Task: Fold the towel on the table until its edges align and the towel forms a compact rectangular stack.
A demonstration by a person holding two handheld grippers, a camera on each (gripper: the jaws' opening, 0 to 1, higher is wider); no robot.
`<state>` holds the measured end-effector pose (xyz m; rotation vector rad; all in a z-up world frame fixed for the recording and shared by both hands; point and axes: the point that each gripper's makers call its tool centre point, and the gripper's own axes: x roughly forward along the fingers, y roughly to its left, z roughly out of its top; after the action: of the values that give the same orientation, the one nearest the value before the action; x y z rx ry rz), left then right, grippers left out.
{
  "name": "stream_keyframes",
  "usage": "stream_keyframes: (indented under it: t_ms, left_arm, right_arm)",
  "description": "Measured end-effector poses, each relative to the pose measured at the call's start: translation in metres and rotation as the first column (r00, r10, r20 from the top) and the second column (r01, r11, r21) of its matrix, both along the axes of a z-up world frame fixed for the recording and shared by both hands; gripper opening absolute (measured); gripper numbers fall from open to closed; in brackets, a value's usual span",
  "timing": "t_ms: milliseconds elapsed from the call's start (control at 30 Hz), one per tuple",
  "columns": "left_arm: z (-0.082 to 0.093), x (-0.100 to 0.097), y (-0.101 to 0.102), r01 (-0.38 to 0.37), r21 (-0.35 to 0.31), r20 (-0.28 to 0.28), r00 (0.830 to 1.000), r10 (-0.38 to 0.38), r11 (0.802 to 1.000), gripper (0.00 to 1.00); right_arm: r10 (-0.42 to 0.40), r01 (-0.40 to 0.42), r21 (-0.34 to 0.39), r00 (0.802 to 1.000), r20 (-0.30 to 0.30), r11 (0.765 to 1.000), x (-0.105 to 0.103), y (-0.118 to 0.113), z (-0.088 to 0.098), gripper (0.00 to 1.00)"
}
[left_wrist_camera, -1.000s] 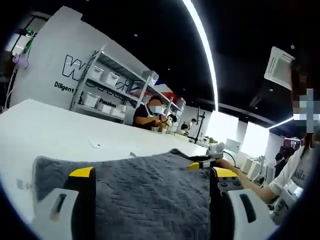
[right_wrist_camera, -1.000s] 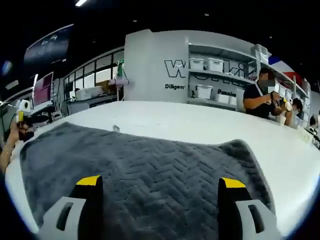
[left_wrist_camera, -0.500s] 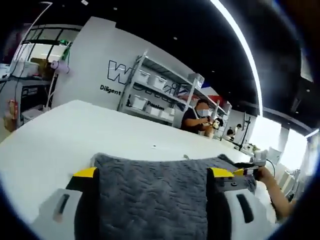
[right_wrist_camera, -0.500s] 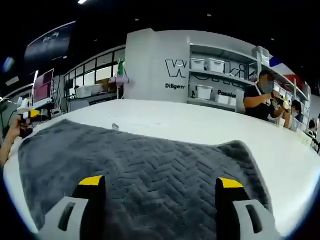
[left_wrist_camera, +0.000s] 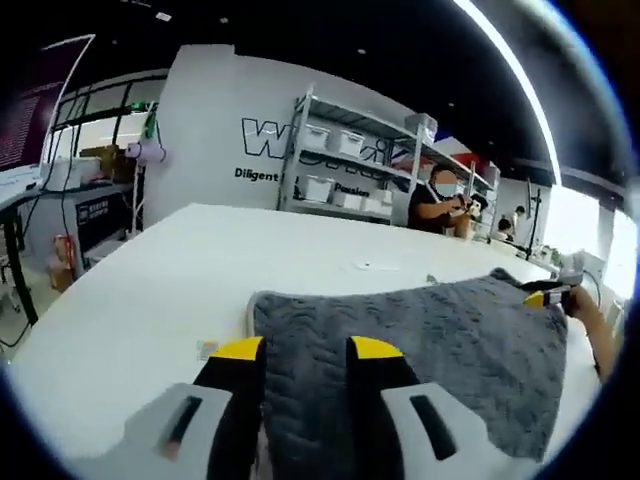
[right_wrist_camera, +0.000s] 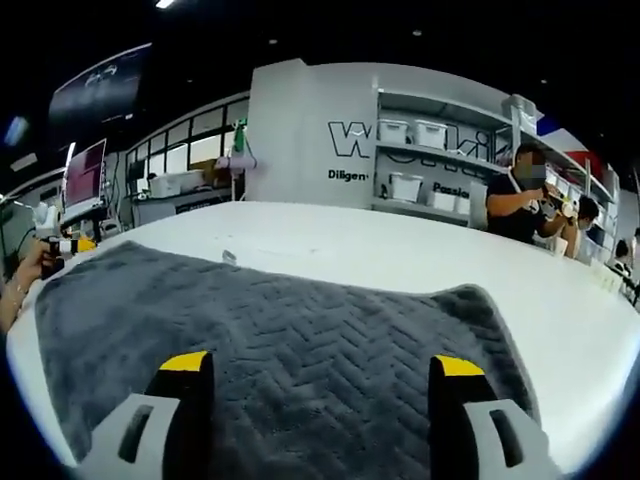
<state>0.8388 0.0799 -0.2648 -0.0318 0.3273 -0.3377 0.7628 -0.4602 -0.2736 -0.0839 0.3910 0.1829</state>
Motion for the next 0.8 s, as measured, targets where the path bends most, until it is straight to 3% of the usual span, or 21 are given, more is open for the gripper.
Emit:
stream_keyframes:
  t_ms: [67,200,300,433,800]
  left_arm:
    - [-0.005,0.0,0.004,-0.005,0.065,-0.007,1.0,0.005,0.998,0.22]
    - [-0.016,-0.001,0.005,-0.005,0.185,-0.024,1.0,0.009,0.983,0.21]
    - [-0.018,-0.002,0.005,0.0,0.208,-0.026,1.0,0.006,0.978,0.19]
    - [-0.02,-0.003,0.012,-0.006,0.295,-0.011,1.0,0.01,0.955,0.05]
    - [-0.026,-0.002,0.016,-0.004,0.321,-0.028,1.0,0.013,0.947,0.05]
  right_arm:
    - [-0.001,0.001,0.001,1.0,0.004,1.0,0.0,0.0,0.001,0.92]
    - [-0.003,0.003,-0.004,1.0,0.005,1.0,0.0,-0.001,0.001,0.92]
    - [-0.004,0.004,-0.005,1.0,0.004,1.0,-0.001,-0.001,0.001,0.92]
    - [-0.007,0.007,-0.015,1.0,-0.003,1.0,-0.001,-0.002,0.0,0.92]
    - [-0.006,0.005,-0.021,1.0,-0.006,1.0,-0.001,-0.002,0.0,0.92]
